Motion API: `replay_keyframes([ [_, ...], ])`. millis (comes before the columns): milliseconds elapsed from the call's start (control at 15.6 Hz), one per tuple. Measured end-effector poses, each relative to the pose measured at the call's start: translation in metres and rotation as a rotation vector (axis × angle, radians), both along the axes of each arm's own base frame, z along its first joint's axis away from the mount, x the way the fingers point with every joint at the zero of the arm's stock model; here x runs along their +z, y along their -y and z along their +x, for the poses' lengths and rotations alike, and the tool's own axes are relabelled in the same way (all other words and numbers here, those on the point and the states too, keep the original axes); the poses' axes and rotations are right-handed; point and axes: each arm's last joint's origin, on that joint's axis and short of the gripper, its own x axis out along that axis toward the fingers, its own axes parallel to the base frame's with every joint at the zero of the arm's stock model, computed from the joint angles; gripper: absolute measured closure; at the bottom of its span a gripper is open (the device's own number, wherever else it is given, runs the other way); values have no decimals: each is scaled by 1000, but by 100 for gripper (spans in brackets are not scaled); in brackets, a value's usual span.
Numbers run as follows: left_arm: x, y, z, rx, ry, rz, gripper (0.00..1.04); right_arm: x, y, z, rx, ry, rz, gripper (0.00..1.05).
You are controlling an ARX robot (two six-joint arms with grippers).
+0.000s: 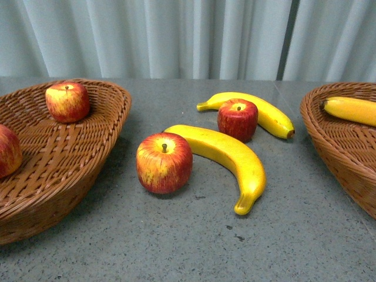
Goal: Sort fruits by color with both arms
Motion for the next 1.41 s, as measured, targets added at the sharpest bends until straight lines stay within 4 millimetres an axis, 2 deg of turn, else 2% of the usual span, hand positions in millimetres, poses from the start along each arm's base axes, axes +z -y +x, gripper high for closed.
replay_keyframes([
  [896, 0, 0, 0, 0, 0, 0, 7, 0, 0, 0, 0, 0, 0, 7],
  [960, -2, 0, 0, 20, -53, -11, 7, 0, 0, 0, 0, 0, 0, 7],
  [1024, -3, 2, 0, 73, -186, -29, 7, 0, 0, 0, -2, 0, 1, 7],
  [1088, 3, 7, 3, 122, -324, -14, 7, 0, 0, 0, 0, 0, 0, 7],
  [1152, 15, 12, 10, 127, -330, 4, 7, 0, 0, 0, 2, 1, 1, 7],
  [1279, 57, 15, 35, 90, -197, 3, 7, 0, 0, 0, 0, -1, 1, 7],
  [1343, 82, 20, 57, 19, -126, 34, 7, 0, 0, 0, 0, 0, 1, 7],
  [1407, 95, 27, 77, -63, -106, 75, 7, 0, 0, 0, 0, 0, 1, 7],
])
